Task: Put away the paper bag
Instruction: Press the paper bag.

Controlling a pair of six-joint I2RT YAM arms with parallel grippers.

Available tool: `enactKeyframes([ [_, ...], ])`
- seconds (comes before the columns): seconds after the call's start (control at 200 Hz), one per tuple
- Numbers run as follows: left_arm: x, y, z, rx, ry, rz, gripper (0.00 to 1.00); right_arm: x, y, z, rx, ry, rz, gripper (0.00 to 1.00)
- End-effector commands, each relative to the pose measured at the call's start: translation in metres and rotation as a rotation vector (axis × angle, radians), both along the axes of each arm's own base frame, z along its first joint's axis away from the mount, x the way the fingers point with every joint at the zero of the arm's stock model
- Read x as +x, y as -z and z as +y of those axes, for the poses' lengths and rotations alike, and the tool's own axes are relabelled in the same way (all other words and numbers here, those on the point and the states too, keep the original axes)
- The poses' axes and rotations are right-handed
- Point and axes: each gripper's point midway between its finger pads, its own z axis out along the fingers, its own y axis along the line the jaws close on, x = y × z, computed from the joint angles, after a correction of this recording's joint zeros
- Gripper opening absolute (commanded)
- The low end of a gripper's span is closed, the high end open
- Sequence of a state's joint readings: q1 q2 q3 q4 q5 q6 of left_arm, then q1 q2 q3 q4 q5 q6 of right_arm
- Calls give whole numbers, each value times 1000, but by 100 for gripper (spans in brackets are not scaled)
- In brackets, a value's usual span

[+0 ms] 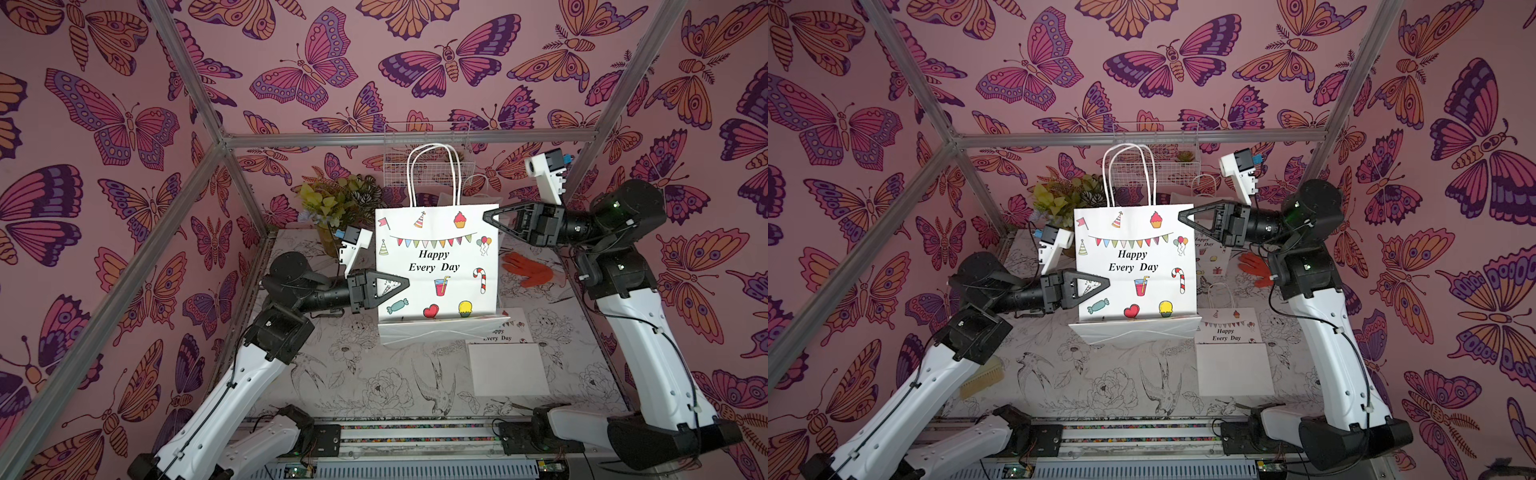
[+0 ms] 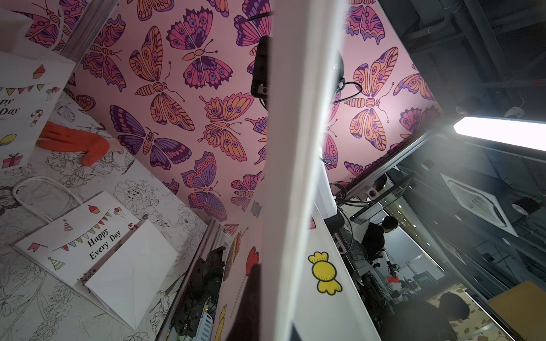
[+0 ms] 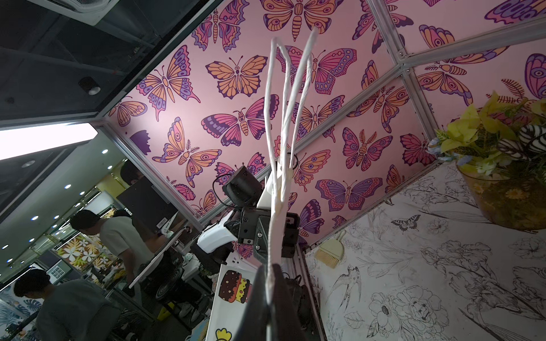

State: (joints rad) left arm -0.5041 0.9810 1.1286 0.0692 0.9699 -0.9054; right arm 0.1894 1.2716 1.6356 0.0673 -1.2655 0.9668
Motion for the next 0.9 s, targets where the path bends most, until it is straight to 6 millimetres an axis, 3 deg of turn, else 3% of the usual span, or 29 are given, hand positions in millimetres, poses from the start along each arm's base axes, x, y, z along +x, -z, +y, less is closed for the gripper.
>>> enactKeyframes([
  [0.0, -3, -9, 6, -7, -23, -32, 0, -10, -4, -4, 10, 0, -40, 21],
  [0.055, 2, -11, 7, -6, -43, -19, 0, -15, 5, -4, 6, -6, -27, 58],
  [0.09, 5, -13, 8, -6, -52, -11, 0, -21, 10, -3, 3, -13, -22, 75],
  [0.14, 9, -15, 9, -9, -64, -5, 0, -31, 19, 0, -3, -38, -11, 91],
  [0.195, 12, -17, 10, -14, -73, -5, 0, -45, 30, 5, -12, -83, 8, 100],
  [0.325, 17, -23, 11, -32, -77, -9, 0, -76, 48, 12, -30, -175, 42, 99],
  [0.531, 22, -29, 13, -61, -76, -6, 0, -108, 53, 16, -38, -246, 41, 99],
  [0.731, 23, -36, 15, -90, -80, -11, 0, -112, 62, 26, -53, -273, 63, 100],
  [0.891, 23, -35, 15, -89, -76, -2, 0, -100, 70, 29, -98, -211, 64, 86],
])
